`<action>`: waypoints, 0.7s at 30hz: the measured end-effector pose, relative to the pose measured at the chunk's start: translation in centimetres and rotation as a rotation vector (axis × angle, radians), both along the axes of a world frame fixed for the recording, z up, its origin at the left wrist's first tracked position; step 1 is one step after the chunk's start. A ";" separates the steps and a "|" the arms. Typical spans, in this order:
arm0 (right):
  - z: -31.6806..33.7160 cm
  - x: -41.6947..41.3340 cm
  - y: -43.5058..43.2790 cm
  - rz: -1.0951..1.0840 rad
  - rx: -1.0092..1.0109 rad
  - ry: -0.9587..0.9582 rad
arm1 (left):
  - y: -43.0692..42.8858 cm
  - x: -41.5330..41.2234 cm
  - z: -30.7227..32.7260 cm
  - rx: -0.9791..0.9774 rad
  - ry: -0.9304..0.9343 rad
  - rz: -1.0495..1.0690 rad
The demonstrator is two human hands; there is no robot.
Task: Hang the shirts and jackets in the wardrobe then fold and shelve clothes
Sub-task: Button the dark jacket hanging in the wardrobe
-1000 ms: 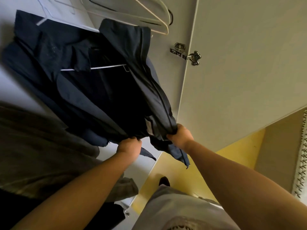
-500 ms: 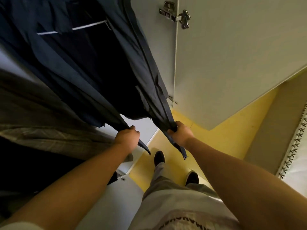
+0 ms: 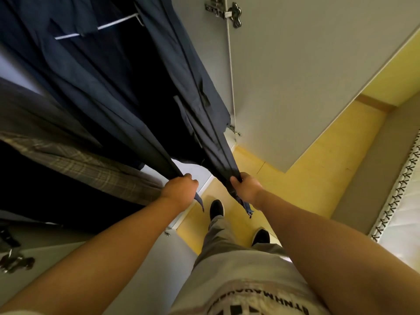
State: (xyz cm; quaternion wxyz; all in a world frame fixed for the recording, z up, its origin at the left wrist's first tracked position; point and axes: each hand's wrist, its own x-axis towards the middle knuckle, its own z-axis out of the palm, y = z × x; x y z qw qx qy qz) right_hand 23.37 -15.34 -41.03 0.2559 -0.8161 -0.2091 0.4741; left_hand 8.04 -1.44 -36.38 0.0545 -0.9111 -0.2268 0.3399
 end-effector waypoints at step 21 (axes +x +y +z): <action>7.1 0.8 -0.7 -0.459 0.364 0.684 | 0.3 1.9 7.5 -0.417 -0.517 0.231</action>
